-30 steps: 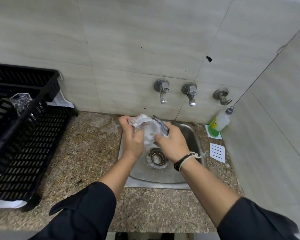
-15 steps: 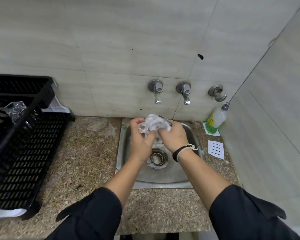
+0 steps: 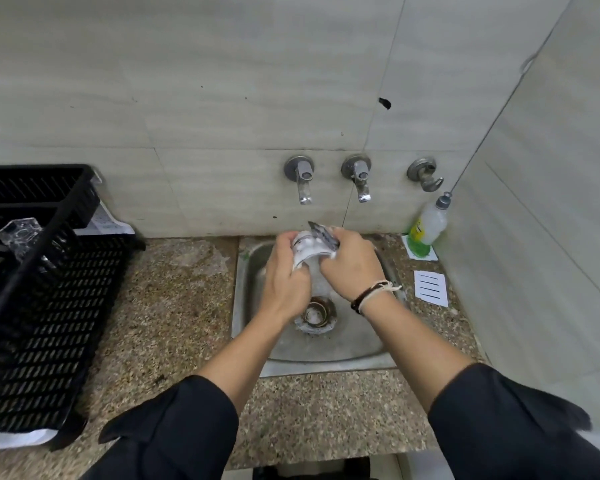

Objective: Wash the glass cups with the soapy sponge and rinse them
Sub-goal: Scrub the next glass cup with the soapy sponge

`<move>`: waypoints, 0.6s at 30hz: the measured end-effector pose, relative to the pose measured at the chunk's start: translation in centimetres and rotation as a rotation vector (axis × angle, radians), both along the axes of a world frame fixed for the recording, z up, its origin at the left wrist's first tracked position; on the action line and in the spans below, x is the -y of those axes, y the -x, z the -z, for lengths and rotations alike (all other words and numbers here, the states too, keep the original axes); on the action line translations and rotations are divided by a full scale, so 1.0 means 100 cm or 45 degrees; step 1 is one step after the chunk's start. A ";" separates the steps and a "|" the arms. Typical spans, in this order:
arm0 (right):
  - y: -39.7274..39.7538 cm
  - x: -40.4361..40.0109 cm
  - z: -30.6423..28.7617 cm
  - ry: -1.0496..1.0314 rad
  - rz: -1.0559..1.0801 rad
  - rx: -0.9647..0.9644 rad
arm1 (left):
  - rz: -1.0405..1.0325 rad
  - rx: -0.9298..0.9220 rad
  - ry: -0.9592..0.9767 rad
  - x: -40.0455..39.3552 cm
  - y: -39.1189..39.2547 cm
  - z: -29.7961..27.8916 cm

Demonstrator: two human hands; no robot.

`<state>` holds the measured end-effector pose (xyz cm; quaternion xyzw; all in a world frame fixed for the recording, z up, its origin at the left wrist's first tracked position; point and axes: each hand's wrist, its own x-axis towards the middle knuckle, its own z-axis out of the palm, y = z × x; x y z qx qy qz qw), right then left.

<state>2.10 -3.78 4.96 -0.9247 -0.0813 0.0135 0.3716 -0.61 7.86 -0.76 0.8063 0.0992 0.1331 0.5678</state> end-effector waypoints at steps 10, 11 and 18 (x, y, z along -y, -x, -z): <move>0.004 -0.005 0.001 -0.318 0.114 -0.189 | -0.305 -0.028 0.679 0.011 -0.020 -0.008; 0.010 -0.006 0.002 -0.286 0.081 -0.179 | -0.371 -0.039 0.804 0.011 -0.021 -0.009; 0.004 -0.008 -0.005 -0.232 0.091 -0.131 | -0.440 -0.097 1.140 0.025 -0.018 -0.001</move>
